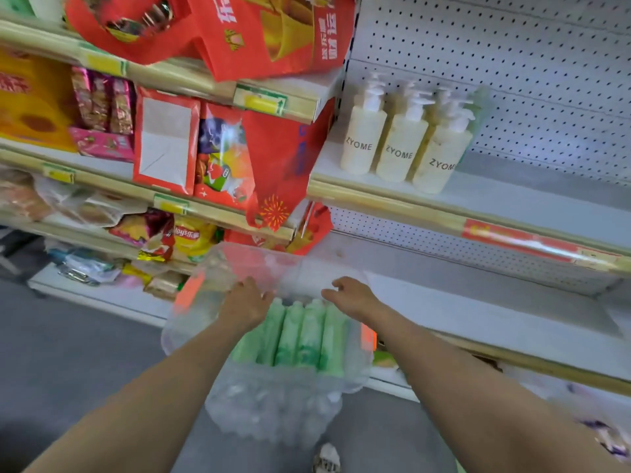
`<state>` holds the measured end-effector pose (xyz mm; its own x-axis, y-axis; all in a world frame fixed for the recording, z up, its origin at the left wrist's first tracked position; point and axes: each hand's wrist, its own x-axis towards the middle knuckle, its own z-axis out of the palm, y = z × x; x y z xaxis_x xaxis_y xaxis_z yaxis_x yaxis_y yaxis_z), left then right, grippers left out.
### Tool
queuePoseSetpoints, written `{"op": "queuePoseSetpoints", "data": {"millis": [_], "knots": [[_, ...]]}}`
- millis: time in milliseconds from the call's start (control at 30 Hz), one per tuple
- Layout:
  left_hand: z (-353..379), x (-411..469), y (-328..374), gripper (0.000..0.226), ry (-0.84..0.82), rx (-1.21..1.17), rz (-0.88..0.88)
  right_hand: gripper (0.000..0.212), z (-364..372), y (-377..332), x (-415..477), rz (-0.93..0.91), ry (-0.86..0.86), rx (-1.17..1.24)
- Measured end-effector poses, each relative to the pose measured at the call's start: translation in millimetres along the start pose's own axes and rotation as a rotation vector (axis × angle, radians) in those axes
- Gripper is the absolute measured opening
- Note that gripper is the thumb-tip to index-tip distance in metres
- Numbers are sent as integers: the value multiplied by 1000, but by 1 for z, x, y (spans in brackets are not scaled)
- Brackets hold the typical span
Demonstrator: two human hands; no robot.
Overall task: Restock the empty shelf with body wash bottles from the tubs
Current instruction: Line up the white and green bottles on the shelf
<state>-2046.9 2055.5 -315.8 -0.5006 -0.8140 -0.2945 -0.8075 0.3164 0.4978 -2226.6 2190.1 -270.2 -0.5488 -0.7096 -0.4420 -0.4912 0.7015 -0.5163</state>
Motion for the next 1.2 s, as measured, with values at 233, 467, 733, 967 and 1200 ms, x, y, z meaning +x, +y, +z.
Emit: {"op": "queuePoseSetpoints", "data": {"millis": [233,467,733,967,1200], "knots": [[49,11,-34,77,-156,-55,-148,56,56,39,37,306,-187,142],[77,28,-47,84,-216,-25,-278,58,62,42,67,434,-298,176],[86,44,-53,101,-277,15,-328,39,67,54,93,480,-334,310],[93,50,-55,101,-260,50,-378,17,99,68,86,594,-386,753],[91,54,-53,90,-239,30,-380,79,125,62,84,552,-312,504]]}}
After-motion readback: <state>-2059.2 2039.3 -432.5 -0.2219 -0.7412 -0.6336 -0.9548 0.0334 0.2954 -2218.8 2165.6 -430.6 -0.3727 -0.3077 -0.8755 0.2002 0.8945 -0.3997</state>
